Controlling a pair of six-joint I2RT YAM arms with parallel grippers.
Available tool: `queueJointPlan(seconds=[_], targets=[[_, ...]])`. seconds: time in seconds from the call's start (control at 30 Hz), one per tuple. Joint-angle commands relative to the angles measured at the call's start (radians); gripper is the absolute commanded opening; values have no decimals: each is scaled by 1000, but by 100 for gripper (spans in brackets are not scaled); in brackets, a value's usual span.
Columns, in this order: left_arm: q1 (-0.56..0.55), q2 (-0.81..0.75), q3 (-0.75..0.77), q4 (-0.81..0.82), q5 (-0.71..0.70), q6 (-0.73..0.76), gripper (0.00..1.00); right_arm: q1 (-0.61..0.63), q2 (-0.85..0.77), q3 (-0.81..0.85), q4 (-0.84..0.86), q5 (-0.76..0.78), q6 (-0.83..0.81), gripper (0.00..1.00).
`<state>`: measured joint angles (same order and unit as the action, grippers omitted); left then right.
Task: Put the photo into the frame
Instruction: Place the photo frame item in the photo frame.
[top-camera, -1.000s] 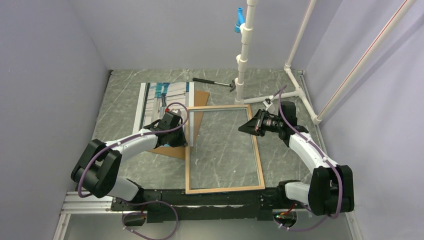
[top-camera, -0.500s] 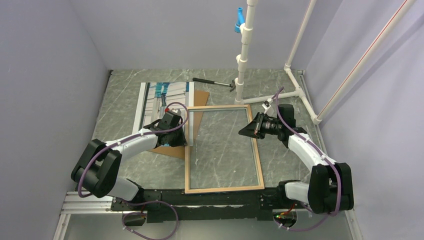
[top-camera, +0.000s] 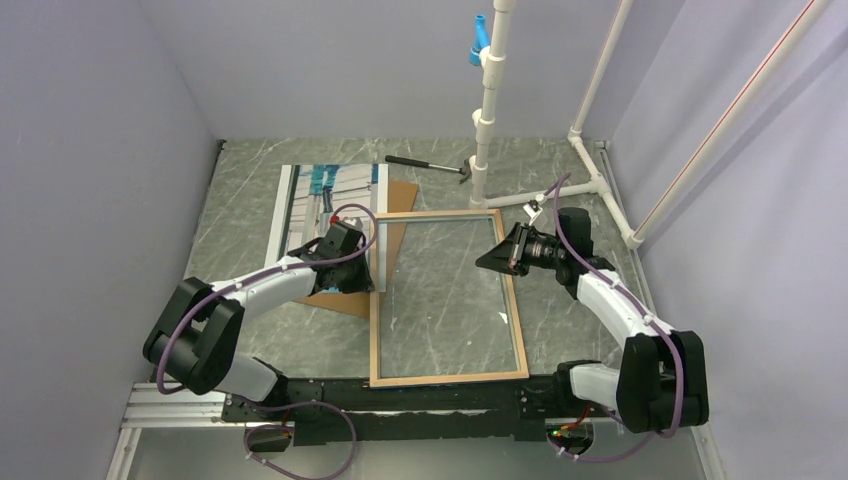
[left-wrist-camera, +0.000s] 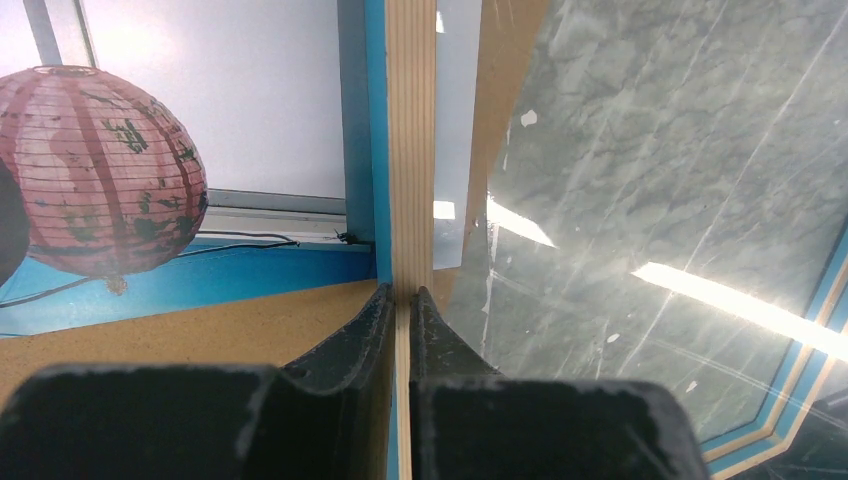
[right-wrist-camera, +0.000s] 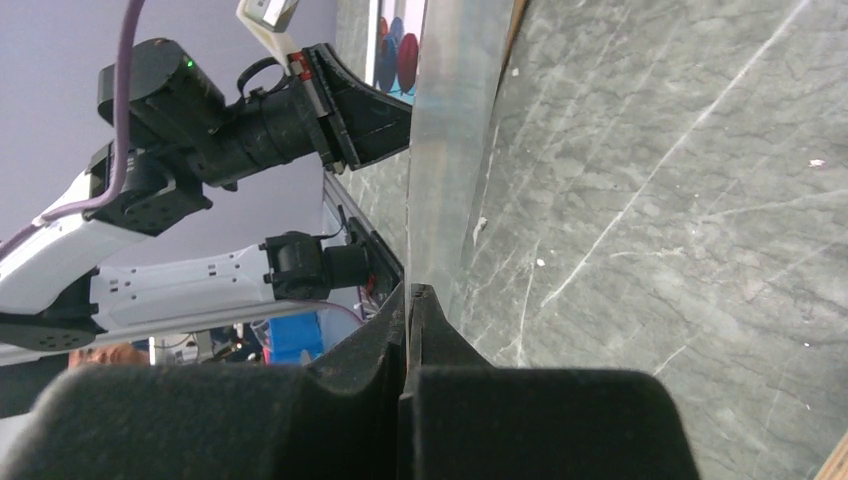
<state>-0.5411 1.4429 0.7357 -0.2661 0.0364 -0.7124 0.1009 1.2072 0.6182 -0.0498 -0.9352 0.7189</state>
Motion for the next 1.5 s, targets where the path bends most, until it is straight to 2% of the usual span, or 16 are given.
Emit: queueJointPlan(seconds=[0.0, 0.17, 0.47, 0.53, 0.9, 1.07, 1.3, 1.47], targets=[[-10, 54, -11, -29, -30, 26, 11, 19, -30, -14, 77, -57, -6, 0], [-12, 59, -9, -35, -32, 25, 11, 19, 1, -24, 42, -41, -54, 1], [-12, 86, 0, -35, -23, 20, 9, 35, 12, 8, -69, 47, -163, 24], [-11, 88, 2, -32, -20, 19, 9, 36, 20, 18, -93, 60, -182, 33], [-13, 80, 2, -41, -26, 22, 10, 43, 54, 29, -138, 122, -216, 60], [-13, 83, 2, -35, -22, 21, 10, 51, 65, 47, -179, 176, -244, 65], [-16, 86, 2, -31, -20, 21, 10, 54, 96, 61, -223, 266, -270, 85], [-16, 90, -2, -25, -20, 20, 10, 54, 126, 65, -216, 291, -269, 92]])
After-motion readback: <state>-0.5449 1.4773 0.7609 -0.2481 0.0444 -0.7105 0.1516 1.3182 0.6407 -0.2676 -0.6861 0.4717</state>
